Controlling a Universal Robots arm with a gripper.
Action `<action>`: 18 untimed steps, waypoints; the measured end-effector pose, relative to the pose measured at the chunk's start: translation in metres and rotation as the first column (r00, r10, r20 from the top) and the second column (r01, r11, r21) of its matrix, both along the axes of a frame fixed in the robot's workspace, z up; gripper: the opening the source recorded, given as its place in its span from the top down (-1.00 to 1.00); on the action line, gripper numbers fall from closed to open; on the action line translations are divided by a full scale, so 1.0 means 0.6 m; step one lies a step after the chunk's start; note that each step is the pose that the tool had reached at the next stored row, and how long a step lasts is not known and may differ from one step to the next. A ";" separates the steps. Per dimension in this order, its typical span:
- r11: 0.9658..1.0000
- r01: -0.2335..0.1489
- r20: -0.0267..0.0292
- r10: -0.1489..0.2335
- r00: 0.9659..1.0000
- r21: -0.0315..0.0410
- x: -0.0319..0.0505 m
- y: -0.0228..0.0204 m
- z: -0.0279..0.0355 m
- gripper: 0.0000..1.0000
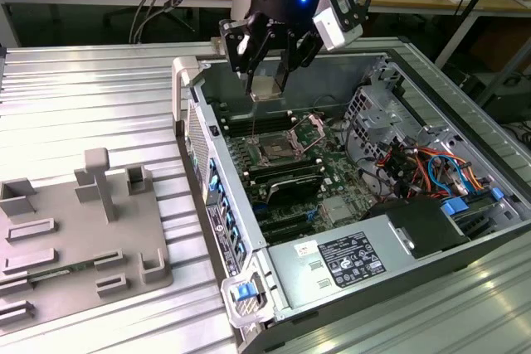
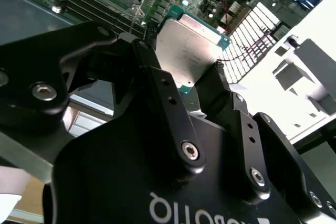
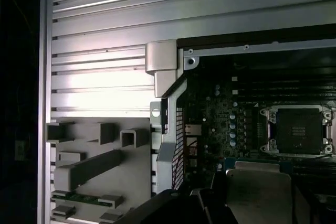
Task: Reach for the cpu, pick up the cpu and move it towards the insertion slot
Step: 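Reach for the cpu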
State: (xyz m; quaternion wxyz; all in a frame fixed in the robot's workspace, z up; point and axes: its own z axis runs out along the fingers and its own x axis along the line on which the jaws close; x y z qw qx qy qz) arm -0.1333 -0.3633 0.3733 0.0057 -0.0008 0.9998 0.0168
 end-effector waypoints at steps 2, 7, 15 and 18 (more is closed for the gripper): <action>1.000 0.000 0.000 0.000 1.000 0.000 0.010 0.0023 -0.001 -0.09; 1.000 0.000 0.000 0.000 1.000 0.000 0.033 0.0070 -0.003 -0.09; 1.000 0.000 0.000 0.000 1.000 0.003 0.039 0.0083 -0.003 -0.09; 1.000 0.000 0.000 0.000 1.000 0.007 0.039 0.0083 -0.003 -0.09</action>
